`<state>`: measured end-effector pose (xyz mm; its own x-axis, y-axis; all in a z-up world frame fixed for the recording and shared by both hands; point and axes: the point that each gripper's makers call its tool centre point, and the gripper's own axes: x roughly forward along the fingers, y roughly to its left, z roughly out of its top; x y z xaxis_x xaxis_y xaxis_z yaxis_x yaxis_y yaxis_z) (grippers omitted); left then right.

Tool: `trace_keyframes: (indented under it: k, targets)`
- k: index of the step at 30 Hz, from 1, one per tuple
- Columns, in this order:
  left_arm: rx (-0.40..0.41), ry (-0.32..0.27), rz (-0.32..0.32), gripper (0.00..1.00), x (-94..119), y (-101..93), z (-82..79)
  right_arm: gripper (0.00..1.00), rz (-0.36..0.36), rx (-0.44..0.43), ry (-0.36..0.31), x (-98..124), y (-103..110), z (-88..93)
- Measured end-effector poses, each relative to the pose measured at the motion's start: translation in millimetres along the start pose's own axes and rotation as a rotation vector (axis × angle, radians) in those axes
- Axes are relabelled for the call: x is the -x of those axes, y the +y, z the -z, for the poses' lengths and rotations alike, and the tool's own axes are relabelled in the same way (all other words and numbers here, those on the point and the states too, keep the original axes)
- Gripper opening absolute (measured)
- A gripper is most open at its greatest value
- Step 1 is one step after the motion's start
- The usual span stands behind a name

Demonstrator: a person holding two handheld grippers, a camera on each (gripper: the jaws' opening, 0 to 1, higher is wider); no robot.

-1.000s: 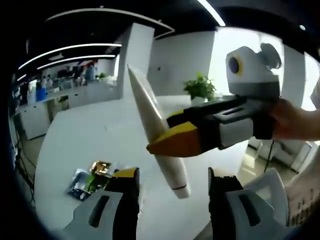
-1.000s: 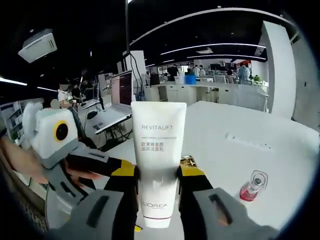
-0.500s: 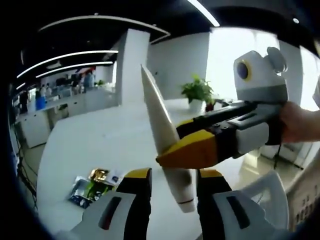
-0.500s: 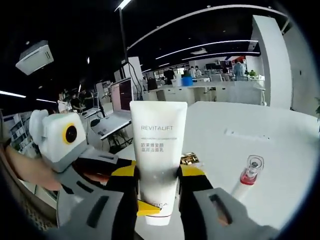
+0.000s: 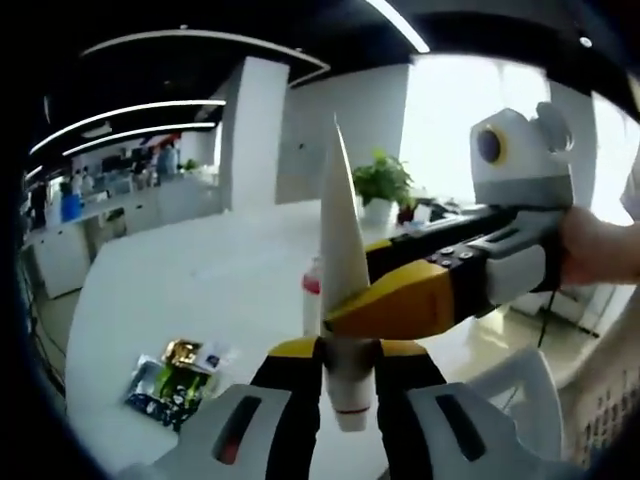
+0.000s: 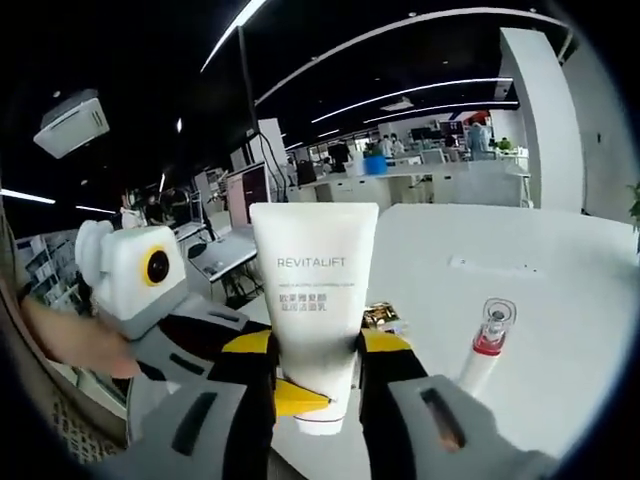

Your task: Arrange the skincare products in the storage area until every visible bottle or jar stands upright without overlapping.

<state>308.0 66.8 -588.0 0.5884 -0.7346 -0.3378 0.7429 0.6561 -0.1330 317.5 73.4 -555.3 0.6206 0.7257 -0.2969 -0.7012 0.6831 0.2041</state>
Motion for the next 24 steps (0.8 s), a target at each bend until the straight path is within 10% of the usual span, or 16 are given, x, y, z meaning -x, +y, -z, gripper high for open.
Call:
trace_keyframes:
  k: [16,24]
  targets:
    - [-0.026,0.002,0.264,0.15,3,-30.6,-15.8,0.33,-0.155,0.039,-0.158,32,1,-54.6]
    - [-0.073,0.024,0.381,0.16,-1,-41.2,-22.7,0.16,-0.258,0.1,-0.181,47,12,-61.8]
